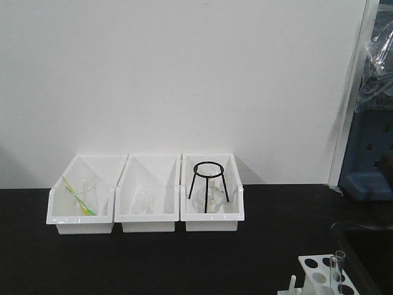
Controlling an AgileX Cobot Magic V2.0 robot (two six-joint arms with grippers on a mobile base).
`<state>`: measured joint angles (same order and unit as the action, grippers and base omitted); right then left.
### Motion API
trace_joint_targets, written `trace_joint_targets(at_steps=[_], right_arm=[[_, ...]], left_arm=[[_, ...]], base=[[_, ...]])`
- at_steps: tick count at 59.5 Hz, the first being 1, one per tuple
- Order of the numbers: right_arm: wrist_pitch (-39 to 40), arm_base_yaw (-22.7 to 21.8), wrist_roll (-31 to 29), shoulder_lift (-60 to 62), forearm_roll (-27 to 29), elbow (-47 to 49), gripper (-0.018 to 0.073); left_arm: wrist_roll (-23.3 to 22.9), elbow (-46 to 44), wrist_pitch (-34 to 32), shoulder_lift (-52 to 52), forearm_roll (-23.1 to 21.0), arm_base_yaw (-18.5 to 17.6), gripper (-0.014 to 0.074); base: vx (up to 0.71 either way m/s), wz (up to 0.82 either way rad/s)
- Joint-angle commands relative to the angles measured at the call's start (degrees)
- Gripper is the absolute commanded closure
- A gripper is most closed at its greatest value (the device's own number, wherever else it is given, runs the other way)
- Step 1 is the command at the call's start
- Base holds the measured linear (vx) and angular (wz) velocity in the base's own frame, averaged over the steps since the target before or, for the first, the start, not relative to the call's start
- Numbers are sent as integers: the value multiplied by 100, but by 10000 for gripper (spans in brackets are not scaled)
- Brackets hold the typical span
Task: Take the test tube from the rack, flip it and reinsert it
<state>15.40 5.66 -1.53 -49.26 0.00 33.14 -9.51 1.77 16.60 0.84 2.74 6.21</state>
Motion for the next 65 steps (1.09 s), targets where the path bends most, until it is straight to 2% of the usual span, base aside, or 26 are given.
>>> trace_joint_targets(at_steps=[1,8,16,22,31,33,44,59,65], right_arm=[[867,21,112,-335,-64,-511,-50],[1967,21,277,-830,-95,-1358,0],[2657,21,283,-1438,-250,-1787,52],[2932,21,316,-1818,-523,-1799,68],[3622,21,776,-2437,-763,-1799,69],[4011,21,794,-2851,-779,-1799,69],[4671,21,794,-3479,-779,-1781,69],[5431,21,709,-4216,-779,-1781,77],[5622,21,709,-4373,-789,-1781,115]], left_arm=[[-1,11,-503,17,-21,-22,603],[-1,11,-503,17,-21,-22,603],[-1,11,-503,17,-21,-22,603],[-1,11,-503,17,-21,-22,603],[-1,11,-503,17,-21,-22,603],[-1,11,-503,17,-21,-22,603],[-1,11,-503,17,-21,-22,603],[-1,11,-503,17,-21,-22,603],[-1,11,-503,17,-21,-22,603]], base=[[0,0],[0,0],[0,0],[0,0],[0,0],[0,0],[0,0],[0,0],[0,0]])
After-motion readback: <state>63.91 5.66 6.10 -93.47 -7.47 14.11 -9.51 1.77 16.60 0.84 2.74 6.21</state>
